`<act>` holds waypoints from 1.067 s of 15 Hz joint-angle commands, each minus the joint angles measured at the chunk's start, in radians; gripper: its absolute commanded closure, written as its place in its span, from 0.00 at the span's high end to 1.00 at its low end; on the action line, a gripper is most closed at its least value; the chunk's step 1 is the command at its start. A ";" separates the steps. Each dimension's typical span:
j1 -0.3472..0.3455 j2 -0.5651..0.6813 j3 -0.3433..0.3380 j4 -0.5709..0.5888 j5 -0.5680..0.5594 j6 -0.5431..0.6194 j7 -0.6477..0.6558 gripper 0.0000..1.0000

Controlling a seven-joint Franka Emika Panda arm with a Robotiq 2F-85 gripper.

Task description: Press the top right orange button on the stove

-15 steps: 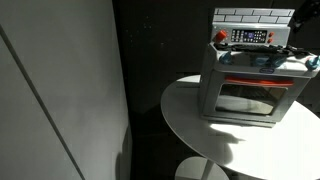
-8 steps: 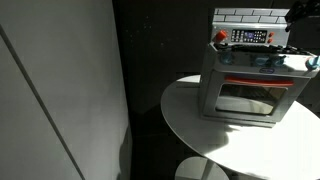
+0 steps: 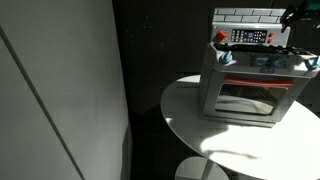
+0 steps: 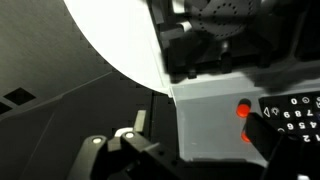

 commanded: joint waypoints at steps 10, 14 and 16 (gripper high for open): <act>0.074 0.124 -0.075 0.150 -0.002 -0.020 0.027 1.00; 0.083 0.144 -0.086 0.170 0.005 -0.022 0.023 1.00; 0.087 0.151 -0.090 0.176 0.007 -0.021 0.022 1.00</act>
